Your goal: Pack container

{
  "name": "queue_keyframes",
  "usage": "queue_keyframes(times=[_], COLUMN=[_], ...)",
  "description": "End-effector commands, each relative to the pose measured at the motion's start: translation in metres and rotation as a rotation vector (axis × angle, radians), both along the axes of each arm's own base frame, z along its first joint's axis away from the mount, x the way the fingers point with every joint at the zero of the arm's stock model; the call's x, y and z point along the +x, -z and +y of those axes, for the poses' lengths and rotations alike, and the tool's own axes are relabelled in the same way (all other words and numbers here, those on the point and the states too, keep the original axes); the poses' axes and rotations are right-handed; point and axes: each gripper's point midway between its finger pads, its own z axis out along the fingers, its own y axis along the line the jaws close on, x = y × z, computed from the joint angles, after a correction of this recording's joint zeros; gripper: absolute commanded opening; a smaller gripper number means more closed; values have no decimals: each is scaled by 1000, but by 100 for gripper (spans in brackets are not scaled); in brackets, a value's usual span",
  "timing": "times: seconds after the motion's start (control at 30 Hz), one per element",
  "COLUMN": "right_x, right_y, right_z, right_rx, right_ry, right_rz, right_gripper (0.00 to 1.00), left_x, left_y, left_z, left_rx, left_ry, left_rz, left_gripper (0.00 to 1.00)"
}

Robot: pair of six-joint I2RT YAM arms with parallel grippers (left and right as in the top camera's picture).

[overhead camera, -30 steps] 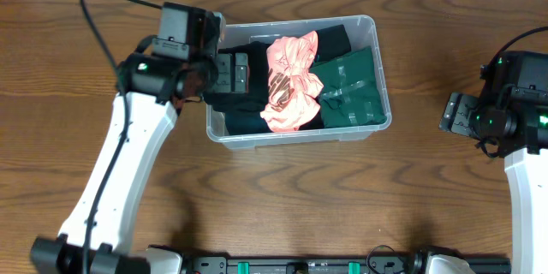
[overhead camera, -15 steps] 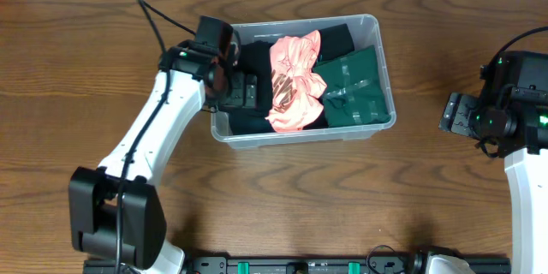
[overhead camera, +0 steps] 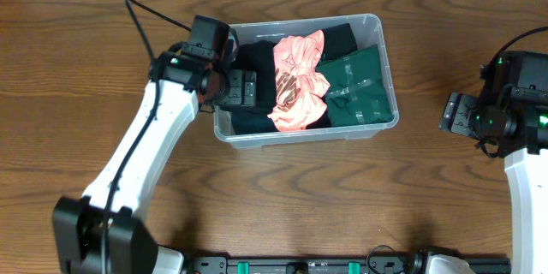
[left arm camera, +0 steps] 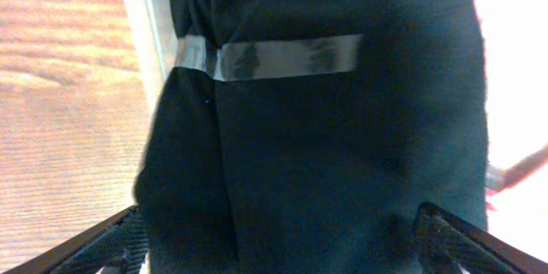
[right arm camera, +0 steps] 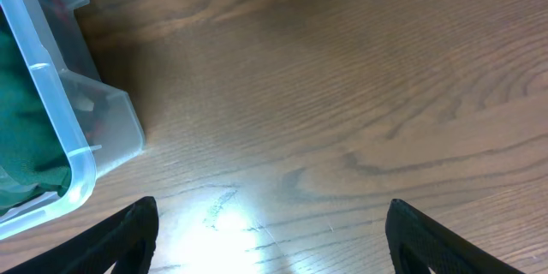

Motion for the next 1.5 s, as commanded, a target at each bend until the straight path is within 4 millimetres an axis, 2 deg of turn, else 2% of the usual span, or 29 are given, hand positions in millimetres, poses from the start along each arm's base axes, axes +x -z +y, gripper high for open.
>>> queue_keyframes(times=[0.0, 0.13, 0.33, 0.57, 0.77, 0.87, 0.97, 1.03, 1.1, 1.2, 1.3, 1.4, 1.47], right_x=[1, 1, 1, 1, 0, 0, 0, 0, 0, 6, 15, 29, 42], right_y=[-2, -2, -2, -2, -2, -2, -2, -2, -2, -4, -8, -15, -21], right_z=[-2, -2, -2, -2, -2, -2, -2, -2, -2, 5, 12, 21, 29], right_rx=[8, 8, 8, 8, 9, 9, 9, 9, 9, 34, 46, 45, 34], right_ry=[19, 19, 19, 19, 19, 19, 19, 19, 19, -19, -51, -92, -131], right_rz=[-8, -8, -7, -7, -3, -3, -4, -5, -6, -29, -67, -121, -173], right_gripper=[83, 83, 83, 83, 83, 83, 83, 83, 83, 83, 89, 96, 99], left_x=[-3, -8, -9, -8, -9, -9, -7, -6, -5, -8, -16, -22, -23], left_y=[-26, -31, -21, 12, 52, 58, 44, 24, -4, -52, -85, -103, -106], left_z=[-3, -13, -20, -42, -45, -44, -45, -42, -34, -6, 24, 57, 78], left_rx=[-25, -82, -80, -98, -75, -68, -67, -60, -31, 48, 84, 105, 112], left_ry=[6, 32, 45, 88, 60, 60, 94, 104, 89, 39, -36, -125, -183], left_rz=[-70, -65, -34, 59, 174, 190, 152, 111, 43, -87, -180, -220, -221], left_gripper=[98, 98, 98, 98, 98, 98, 98, 98, 98, 98, 98, 98, 98])
